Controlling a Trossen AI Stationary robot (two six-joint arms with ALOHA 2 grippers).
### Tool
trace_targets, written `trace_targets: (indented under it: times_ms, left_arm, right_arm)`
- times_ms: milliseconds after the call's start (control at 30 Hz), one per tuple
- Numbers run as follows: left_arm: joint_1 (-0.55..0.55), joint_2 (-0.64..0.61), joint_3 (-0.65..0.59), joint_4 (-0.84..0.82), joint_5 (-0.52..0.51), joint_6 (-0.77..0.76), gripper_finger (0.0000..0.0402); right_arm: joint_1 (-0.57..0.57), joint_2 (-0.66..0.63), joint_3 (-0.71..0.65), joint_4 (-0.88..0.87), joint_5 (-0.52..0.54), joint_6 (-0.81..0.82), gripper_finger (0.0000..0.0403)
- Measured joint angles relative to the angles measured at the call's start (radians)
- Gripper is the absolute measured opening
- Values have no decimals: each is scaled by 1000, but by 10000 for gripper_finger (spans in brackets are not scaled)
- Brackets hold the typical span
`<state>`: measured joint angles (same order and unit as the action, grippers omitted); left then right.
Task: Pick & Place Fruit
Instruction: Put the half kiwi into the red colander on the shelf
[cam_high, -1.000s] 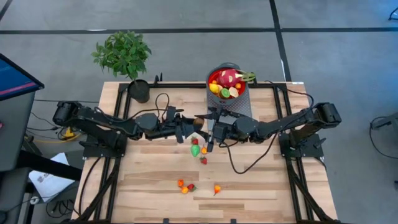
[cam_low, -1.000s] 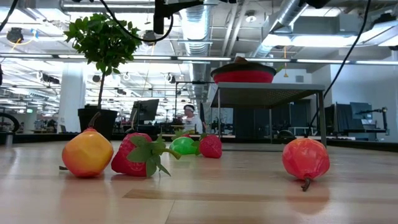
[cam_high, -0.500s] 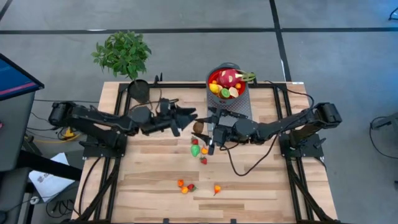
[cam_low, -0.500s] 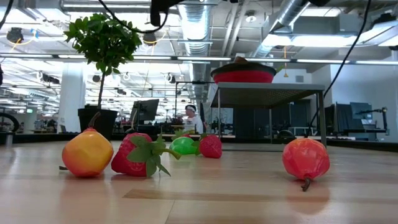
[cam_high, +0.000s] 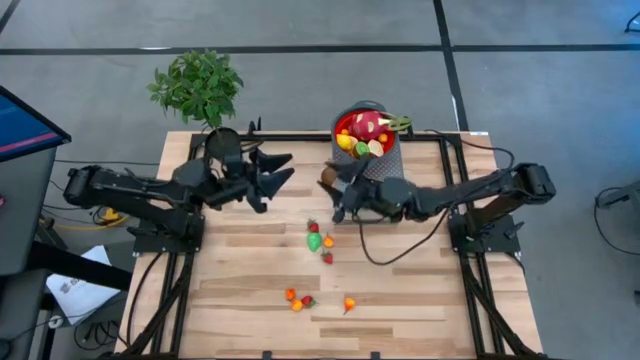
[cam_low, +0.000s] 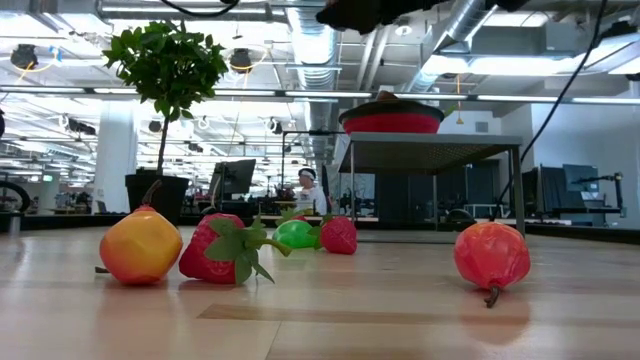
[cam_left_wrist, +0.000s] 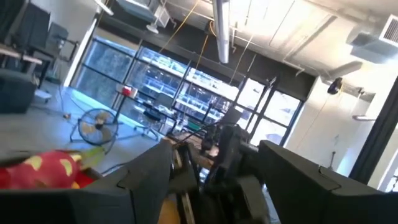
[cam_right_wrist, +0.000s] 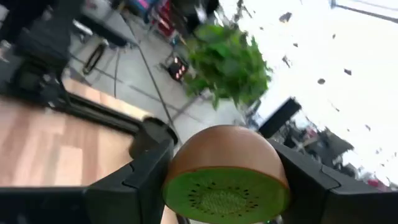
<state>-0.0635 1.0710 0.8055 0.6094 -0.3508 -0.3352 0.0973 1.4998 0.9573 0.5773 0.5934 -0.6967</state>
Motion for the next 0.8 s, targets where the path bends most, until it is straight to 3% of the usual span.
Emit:
trace_targets:
  times_ms: [400,567,800]
  left_arm:
    - [0,8,-1,-54,0,82,237]
    - [0,9,-1,-77,0,157,237]
    - [0,11,-1,-92,0,226,237]
  right_arm:
    - [-233,-207,-1,-363,-74,211,223]
    - [-351,-242,-1,-502,-150,277,223]
    - [-477,-281,-1,-643,-174,324,224]
